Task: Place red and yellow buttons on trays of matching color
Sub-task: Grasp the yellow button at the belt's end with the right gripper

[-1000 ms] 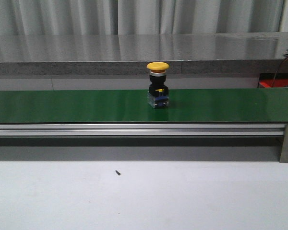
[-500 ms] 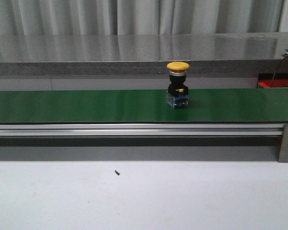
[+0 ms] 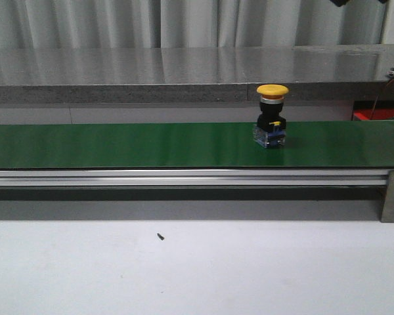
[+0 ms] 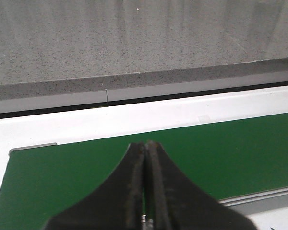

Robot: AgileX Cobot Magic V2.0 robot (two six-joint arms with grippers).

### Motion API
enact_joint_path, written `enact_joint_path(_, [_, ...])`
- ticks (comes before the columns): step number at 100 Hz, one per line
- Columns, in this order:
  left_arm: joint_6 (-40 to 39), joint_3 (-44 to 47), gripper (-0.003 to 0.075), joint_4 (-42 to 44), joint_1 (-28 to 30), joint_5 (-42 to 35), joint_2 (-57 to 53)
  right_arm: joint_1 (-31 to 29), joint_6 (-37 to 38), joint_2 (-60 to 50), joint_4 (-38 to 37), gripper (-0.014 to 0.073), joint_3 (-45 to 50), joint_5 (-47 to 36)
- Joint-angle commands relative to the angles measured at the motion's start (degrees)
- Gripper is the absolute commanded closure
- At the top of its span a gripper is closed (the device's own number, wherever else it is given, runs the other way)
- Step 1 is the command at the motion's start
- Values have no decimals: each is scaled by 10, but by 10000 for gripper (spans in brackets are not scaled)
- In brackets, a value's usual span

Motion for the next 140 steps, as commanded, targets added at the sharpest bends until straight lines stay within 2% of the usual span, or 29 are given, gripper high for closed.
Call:
enact_joint_path(1, [2, -15, 740, -28, -3, -19, -2, 6, 10, -47, 9, -51, 27, -34])
enact_joint_path(21, [2, -15, 740, -28, -3, -19, -2, 22, 11, -71, 16, -51, 110, -83])
enact_joint_path(37, [2, -15, 740, -28, -3, -19, -2, 28, 11, -71, 55, -51, 136, -106])
enact_joint_path(67, [2, -15, 740, -28, -3, -19, -2, 43, 10, -56, 63, -51, 141, -163])
enact_joint_path(102, [2, -15, 740, -28, -3, -19, -2, 42, 14, 21, 50, -51, 141, -176])
enact_joint_path(123, [2, -15, 740, -28, -3, -19, -2, 26, 50, 43, 26, -49, 141, -181])
enact_joint_path(140, [2, -15, 740, -28, -3, -19, -2, 5, 52, 44, 23, 59, 141, -164])
